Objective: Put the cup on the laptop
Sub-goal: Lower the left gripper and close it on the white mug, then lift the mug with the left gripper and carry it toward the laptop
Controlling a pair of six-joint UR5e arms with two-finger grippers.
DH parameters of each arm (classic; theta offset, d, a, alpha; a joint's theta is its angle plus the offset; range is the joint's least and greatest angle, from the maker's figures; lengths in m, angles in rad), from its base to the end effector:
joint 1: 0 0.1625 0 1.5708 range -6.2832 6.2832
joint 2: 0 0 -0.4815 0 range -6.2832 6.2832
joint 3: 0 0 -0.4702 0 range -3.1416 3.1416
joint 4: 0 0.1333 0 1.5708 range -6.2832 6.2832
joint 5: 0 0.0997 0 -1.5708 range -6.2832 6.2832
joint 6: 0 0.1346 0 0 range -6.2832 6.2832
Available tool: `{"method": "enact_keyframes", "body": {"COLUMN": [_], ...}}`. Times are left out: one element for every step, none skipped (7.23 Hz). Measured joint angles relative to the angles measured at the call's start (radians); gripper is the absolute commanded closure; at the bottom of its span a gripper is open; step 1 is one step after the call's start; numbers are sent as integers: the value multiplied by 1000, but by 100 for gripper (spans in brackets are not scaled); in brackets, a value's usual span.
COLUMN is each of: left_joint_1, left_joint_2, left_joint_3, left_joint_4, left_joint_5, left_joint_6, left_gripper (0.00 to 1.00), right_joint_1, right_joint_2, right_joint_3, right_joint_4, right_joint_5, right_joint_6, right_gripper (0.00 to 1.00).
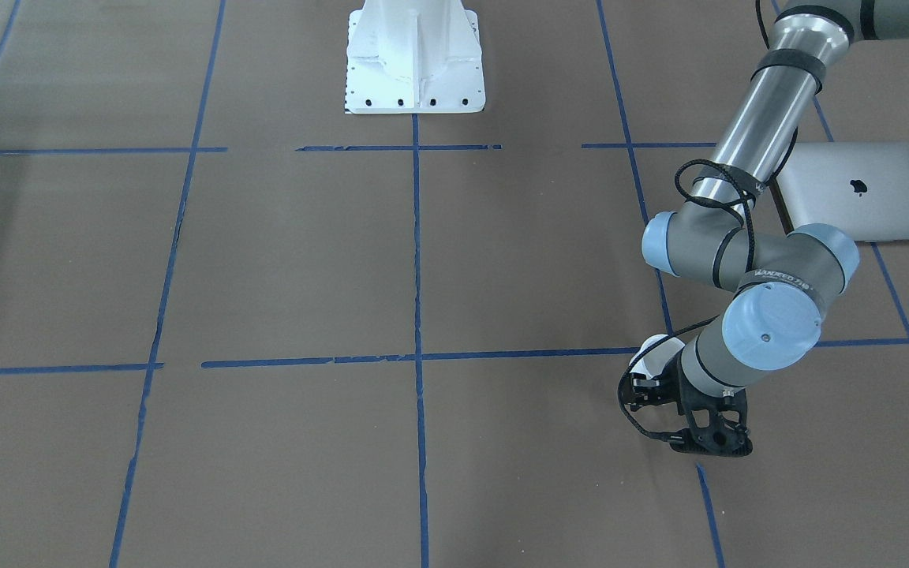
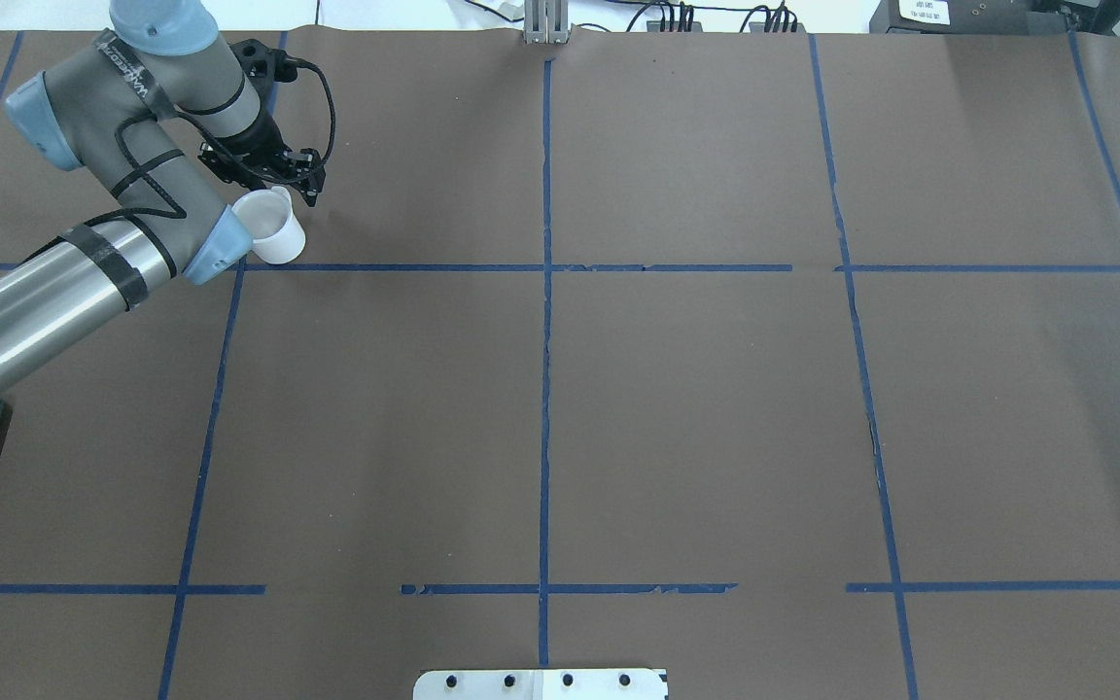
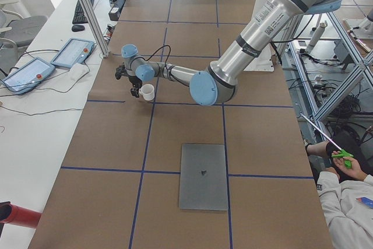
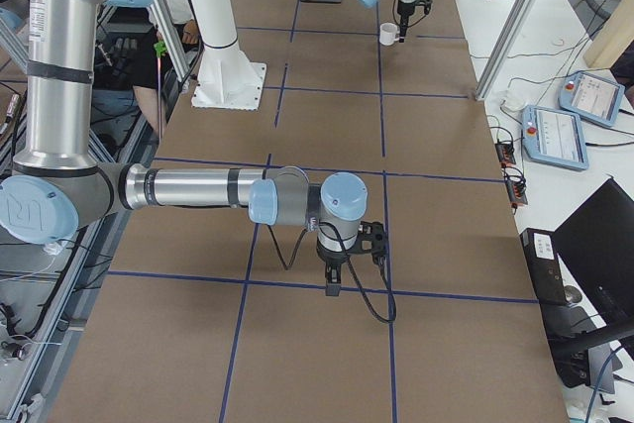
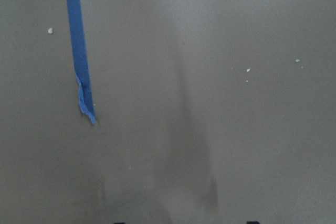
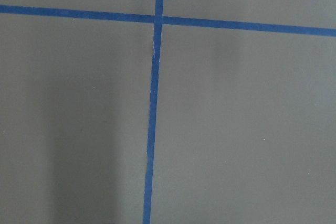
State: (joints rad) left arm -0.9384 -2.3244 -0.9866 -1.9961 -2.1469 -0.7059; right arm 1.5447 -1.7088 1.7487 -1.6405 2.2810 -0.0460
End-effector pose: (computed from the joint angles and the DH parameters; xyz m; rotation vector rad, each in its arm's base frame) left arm 0.5065 -0.7927 0.4720 0.1066 0.7962 0.1018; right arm 0.0325 -0.5012 0.7256 -0.0215 -0.7105 -0.0585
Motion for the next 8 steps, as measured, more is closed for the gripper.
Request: {"method": "enact_keyframes", "body": {"left_joint_1": [2, 2, 0, -13, -43, -71, -94, -112], "left_joint_2": [3, 5, 5, 5, 19, 75, 179, 301], "left_joint_3": [1, 0, -1, -12, -58, -162, -304, -434], "left_joint_4": [2, 6, 11, 16, 37, 73, 95, 104], "left_joint_5": [0, 0, -1, -3, -6, -8, -10, -11], "left_joint_6": [-2, -2, -1, 1, 7, 16, 30, 55], "left_gripper": [100, 100, 100, 100, 100, 100, 100, 100], "right_joint_1": [0, 0, 0, 0, 0, 0, 0, 0], "right_joint_2": [0, 0, 0, 0, 0, 0, 0, 0], "right_joint_3": [0, 0, 0, 0, 0, 0, 0, 0], "right_joint_4": [0, -1, -1, 0, 0, 0, 0, 0], "right_joint_5": [0, 0, 0, 0, 0, 0, -1, 0], "right_joint_6": [0, 0, 0, 0, 0, 0, 0, 0], "right_gripper": [0, 0, 0, 0, 0, 0, 0, 0]}}
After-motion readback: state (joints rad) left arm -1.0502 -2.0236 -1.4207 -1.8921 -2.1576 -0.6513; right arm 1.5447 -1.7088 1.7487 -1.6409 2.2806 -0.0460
